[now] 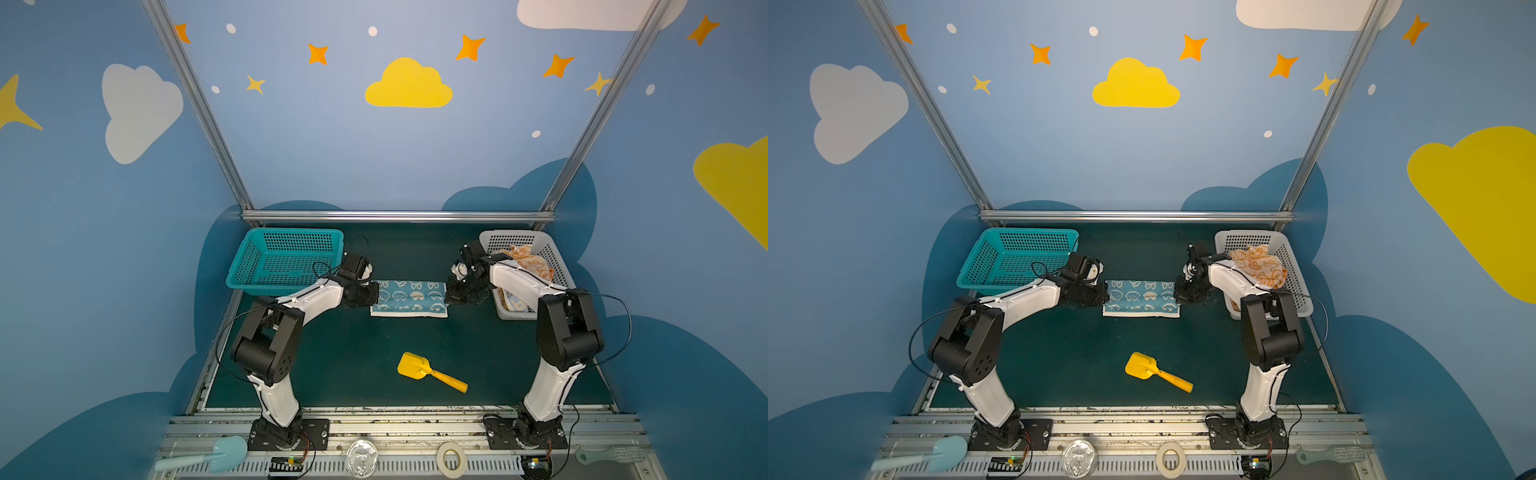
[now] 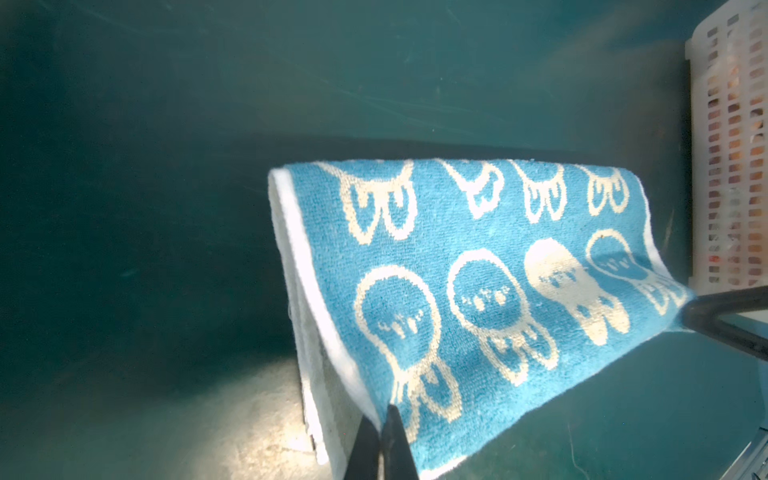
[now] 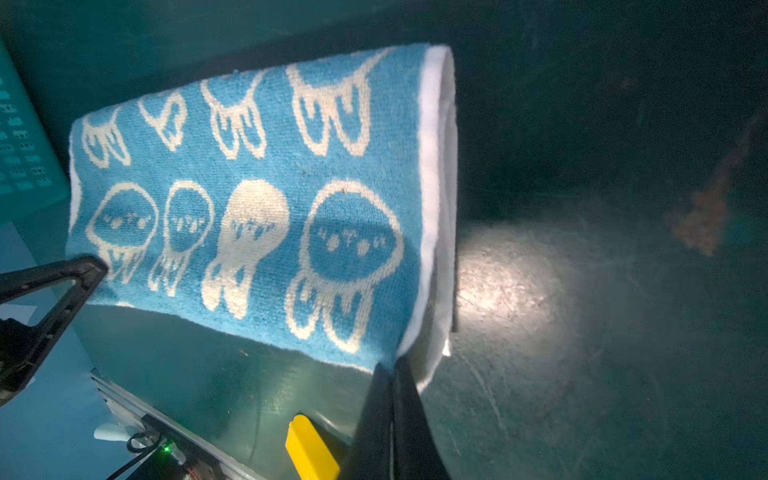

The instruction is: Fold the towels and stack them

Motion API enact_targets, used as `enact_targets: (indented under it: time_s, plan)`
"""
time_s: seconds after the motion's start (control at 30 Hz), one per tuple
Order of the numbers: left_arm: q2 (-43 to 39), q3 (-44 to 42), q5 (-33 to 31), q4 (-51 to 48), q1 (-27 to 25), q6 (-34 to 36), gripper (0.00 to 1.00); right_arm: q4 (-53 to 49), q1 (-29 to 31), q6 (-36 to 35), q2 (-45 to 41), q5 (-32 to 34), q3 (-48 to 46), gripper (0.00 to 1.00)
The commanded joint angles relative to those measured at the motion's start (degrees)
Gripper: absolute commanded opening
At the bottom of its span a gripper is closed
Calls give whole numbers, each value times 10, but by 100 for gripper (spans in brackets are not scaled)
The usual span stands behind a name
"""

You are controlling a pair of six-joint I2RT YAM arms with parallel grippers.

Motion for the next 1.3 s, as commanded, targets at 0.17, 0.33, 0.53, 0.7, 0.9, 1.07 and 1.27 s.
enact_targets:
  time_s: [0.17, 0.33, 0.53, 0.7, 0.9, 1.07, 1.27]
  plan:
    - [12, -25, 14, 23, -6, -9, 3, 7, -3, -7, -3, 9, -25, 0]
    - [22, -33, 18, 34, -16, -13, 5, 12, -3, -6, 10, 14, -29, 0]
    - [22, -35, 22, 35, -22, -15, 11, 16, -3, -3, 16, 18, -32, 8]
    - [3, -30, 22, 18, -23, -12, 31, 1, -3, 0, 1, 29, -27, 37]
    - [-38, -11, -6, -31, -23, 0, 99, -16, 4, 14, -59, 27, -19, 71]
    - [-76, 2, 46, -1, -20, -44, 100, 6, 11, 53, -79, -10, -9, 82]
    - [-32, -2, 118, 89, -25, -110, 100, 87, 15, 117, -36, -72, -19, 83]
